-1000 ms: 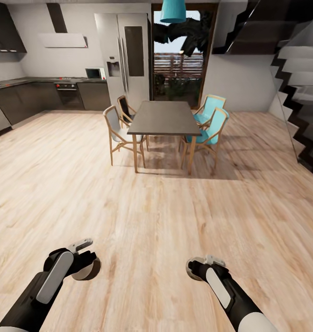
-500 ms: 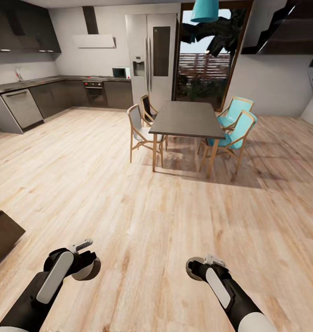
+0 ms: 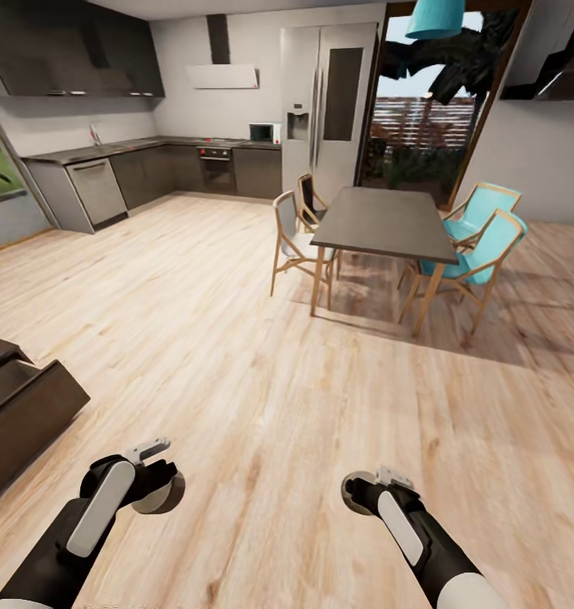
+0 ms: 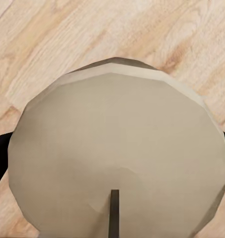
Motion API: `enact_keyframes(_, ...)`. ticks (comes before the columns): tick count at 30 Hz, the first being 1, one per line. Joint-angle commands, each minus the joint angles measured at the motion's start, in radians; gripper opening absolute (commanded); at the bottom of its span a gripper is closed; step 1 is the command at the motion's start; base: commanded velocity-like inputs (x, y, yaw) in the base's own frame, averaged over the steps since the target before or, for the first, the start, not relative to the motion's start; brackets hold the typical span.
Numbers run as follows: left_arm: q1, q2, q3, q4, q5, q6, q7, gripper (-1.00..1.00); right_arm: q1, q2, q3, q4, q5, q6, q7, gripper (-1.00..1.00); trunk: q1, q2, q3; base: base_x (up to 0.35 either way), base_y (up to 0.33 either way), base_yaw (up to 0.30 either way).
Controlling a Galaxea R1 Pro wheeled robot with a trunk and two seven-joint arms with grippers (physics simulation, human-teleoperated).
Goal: Place each of the two pumpkins and all three candles from the living room inside a cabinet in the living room (use any cabinet), then make sure every cabinet is closed, and position the cauldron so it is next to a table in the living room.
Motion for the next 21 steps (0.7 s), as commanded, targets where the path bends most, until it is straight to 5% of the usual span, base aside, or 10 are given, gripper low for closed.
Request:
enact_keyframes(1,-0.001,0.001,-0.003,-0.001,0.009,0.0,0.01,-1.0,0.0,-0.001,0.003,-0.002,-0.01,0.002,-0.01,-1.0,0.0,-0.001,-0.001,0.0,0.0,0.14)
enact_keyframes(21,-0.001,0.001,-0.003,0.0,0.009,0.002,0.009,-1.0,0.0,-0.004,0.004,-0.002,-0.017,0.002,-0.01,-1.0,0.0,-0.001,-0.001,0.281,0.0,0.009)
